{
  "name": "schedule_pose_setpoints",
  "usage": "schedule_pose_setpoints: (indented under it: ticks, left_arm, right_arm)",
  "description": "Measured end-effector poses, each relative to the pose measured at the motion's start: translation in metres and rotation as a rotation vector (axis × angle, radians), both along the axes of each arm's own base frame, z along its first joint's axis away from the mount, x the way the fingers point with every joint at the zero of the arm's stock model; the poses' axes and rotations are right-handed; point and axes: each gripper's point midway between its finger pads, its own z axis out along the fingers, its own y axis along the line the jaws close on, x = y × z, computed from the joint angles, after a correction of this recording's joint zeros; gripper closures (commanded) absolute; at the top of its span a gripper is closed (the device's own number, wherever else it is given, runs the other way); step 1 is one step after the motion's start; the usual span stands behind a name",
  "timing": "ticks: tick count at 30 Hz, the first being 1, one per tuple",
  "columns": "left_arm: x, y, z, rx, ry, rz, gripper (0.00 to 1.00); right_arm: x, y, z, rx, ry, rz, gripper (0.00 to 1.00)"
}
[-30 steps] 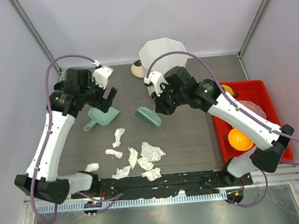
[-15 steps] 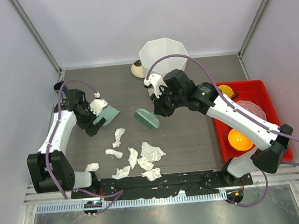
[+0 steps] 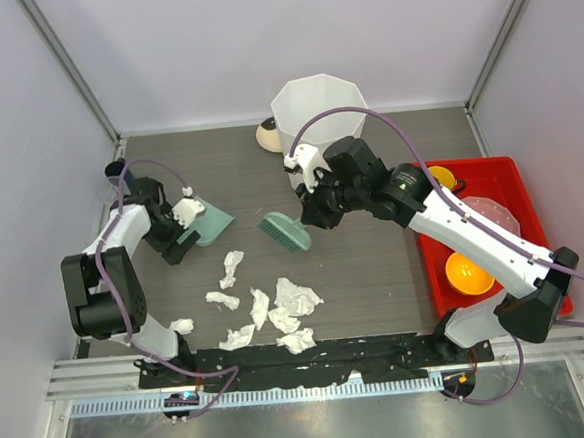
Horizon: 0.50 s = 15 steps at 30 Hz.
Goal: Sweep away the paper scraps from the table
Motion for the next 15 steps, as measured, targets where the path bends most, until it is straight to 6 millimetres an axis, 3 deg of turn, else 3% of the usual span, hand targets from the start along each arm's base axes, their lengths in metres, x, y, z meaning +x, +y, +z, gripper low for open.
schedule_pose_setpoints:
  ticks: [1,2,4,5,12,15]
  left_arm:
    - [0.0,0.0,-0.003,0.0,0.011,-0.003,0.33]
    - [-0.001,0.0,-0.006,-0.003,0.021,-0.001,0.54]
    - [-0.004,0.0,-0.011,-0.006,0.046,0.009,0.77]
    - [-0.005,0.0,-0.012,-0.005,0.059,0.007,1.0]
    - [0.003,0.003,0.011,-0.007,0.054,0.068,1.0]
    - [0.002,0.008,0.033,0.006,0.019,0.122,1.0]
  right_arm:
    - [0.0,0.0,0.0,0.001,-0.001,0.0,0.99]
    - [0.0,0.0,-0.001,0.001,-0.001,0.0,0.99]
    - [-0.001,-0.001,-0.002,-0.001,0.001,0.001,0.99]
    - [-0.001,-0.001,-0.001,0.001,0.0,0.001,0.99]
    - [-0.004,0.008,0.005,0.044,0.007,0.006,0.99]
    - [-0.016,0.034,0.008,0.076,0.019,0.063,0.99]
